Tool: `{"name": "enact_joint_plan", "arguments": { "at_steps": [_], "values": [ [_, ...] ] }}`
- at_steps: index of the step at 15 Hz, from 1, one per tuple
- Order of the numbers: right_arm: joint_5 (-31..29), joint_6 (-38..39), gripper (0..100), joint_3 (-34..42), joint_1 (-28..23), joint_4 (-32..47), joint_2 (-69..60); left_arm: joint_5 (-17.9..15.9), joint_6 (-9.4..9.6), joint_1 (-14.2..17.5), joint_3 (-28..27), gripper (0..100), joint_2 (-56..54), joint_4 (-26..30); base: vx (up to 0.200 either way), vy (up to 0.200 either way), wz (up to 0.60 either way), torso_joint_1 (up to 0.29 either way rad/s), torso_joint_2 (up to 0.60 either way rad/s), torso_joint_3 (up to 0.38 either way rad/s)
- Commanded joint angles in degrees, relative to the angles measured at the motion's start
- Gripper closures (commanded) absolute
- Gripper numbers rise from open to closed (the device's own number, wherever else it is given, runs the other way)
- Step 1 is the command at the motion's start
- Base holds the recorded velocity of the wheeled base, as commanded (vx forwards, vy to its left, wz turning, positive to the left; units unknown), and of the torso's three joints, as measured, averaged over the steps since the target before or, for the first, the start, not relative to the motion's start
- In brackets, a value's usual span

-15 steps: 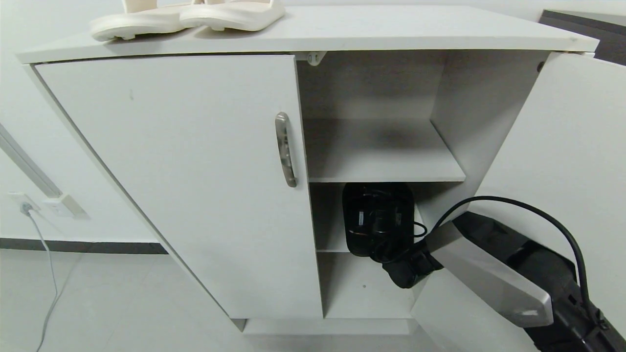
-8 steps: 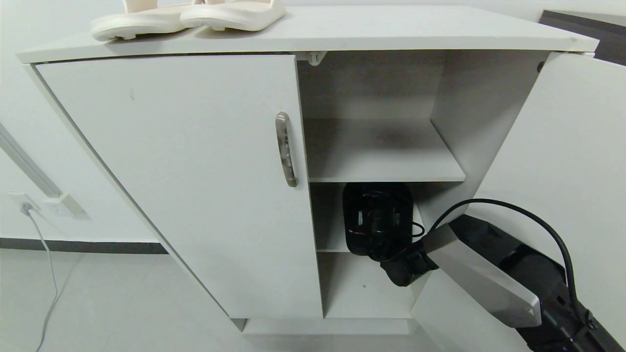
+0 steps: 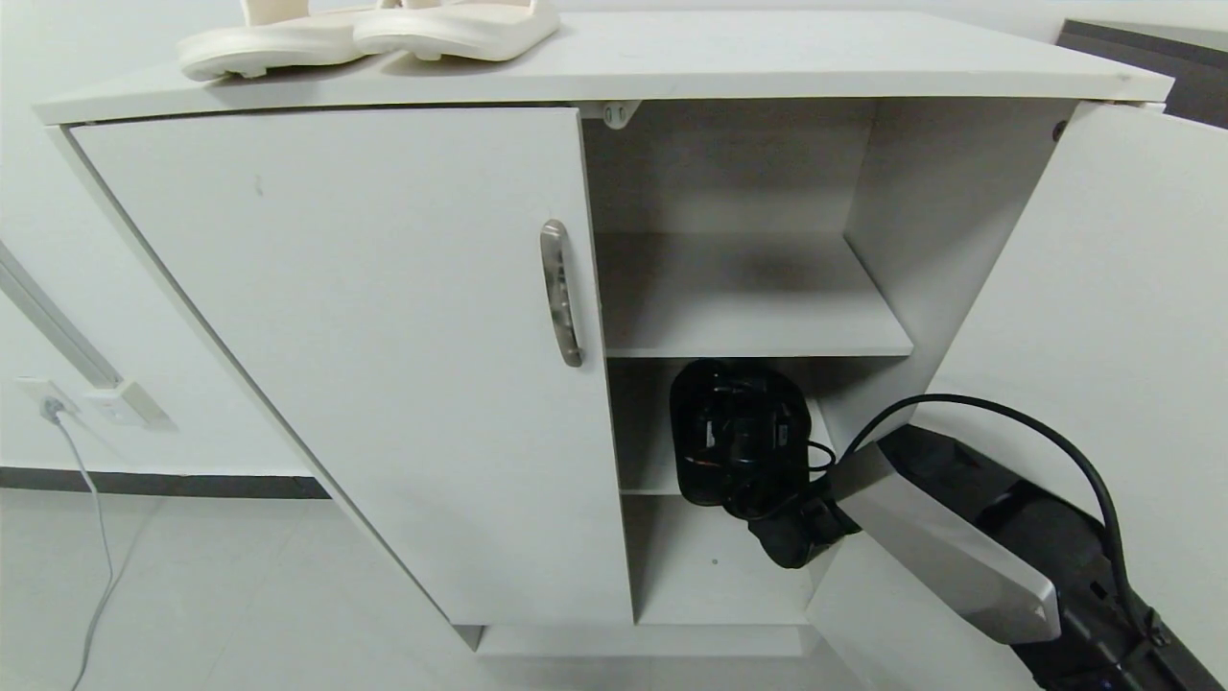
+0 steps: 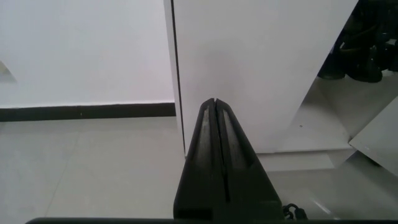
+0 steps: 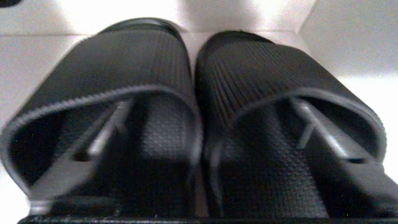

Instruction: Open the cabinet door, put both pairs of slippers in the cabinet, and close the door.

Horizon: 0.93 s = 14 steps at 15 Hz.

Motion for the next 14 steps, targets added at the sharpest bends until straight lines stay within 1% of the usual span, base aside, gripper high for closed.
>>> {"name": "enact_joint_plan", "arguments": {
  "at_steps": [1, 4, 5, 6, 7, 8, 9, 10, 12, 14],
  "values": [
    [-0.2, 0.0, 0, 4.3, 0.7, -1.4, -2.8, 0.0, -0.03, 0.0, 0.0, 100, 0.0, 0.0, 0.000, 0.000, 0.00, 0.000, 0.00, 0.000],
    [-0.2, -0.1, 0, 14.9, 2.4, -6.9, -7.8, -0.2, -0.03, 0.0, 0.0, 100, 0.0, 0.0, 0.000, 0.000, 0.00, 0.000, 0.00, 0.000],
    [-0.2, -0.4, 0, 21.0, 3.5, -9.2, -10.2, -0.3, -0.03, 0.0, 0.0, 100, 0.0, 0.0, 0.000, 0.000, 0.00, 0.000, 0.00, 0.000],
    [-0.2, -0.3, 0, 24.4, 4.2, -10.2, -11.6, -0.3, -0.03, 0.0, 0.0, 100, 0.0, 0.0, 0.000, 0.000, 0.00, 0.000, 0.00, 0.000],
    [-0.2, -0.3, 0, 30.8, 4.9, -13.3, -13.8, -0.3, -0.03, 0.0, 0.0, 100, 0.1, 0.0, 0.000, 0.000, 0.00, 0.000, 0.00, 0.000],
    [-0.2, -0.3, 0, 31.1, 5.0, -13.6, -14.0, -0.3, -0.03, 0.0, 0.0, 100, 0.1, 0.0, 0.000, 0.000, 0.00, 0.000, 0.00, 0.000],
    [-0.2, -0.3, 0, 39.4, 6.1, -18.7, -16.9, -0.3, -0.03, 0.0, 0.0, 100, 0.0, 0.0, 0.000, 0.000, 0.00, 0.000, 0.00, 0.000],
    [-0.2, -0.3, 0, 43.1, 7.2, -20.9, -18.1, -0.3, -0.03, 0.0, 0.0, 100, 0.0, 0.0, 0.000, 0.000, 0.00, 0.000, 0.00, 0.000],
    [-0.2, -0.3, 0, 45.9, 8.4, -23.6, -18.5, -0.3, 0.06, 0.0, 0.0, 100, 0.0, 0.0, 0.000, 0.000, 0.00, 0.000, 0.00, 0.000],
    [-0.2, -0.3, 0, 46.1, 8.7, -23.7, -18.5, -0.3, 0.06, 0.0, 0.0, 100, 0.0, 0.0, 0.000, 0.000, 0.00, 0.000, 0.00, 0.000]
  ]
}}
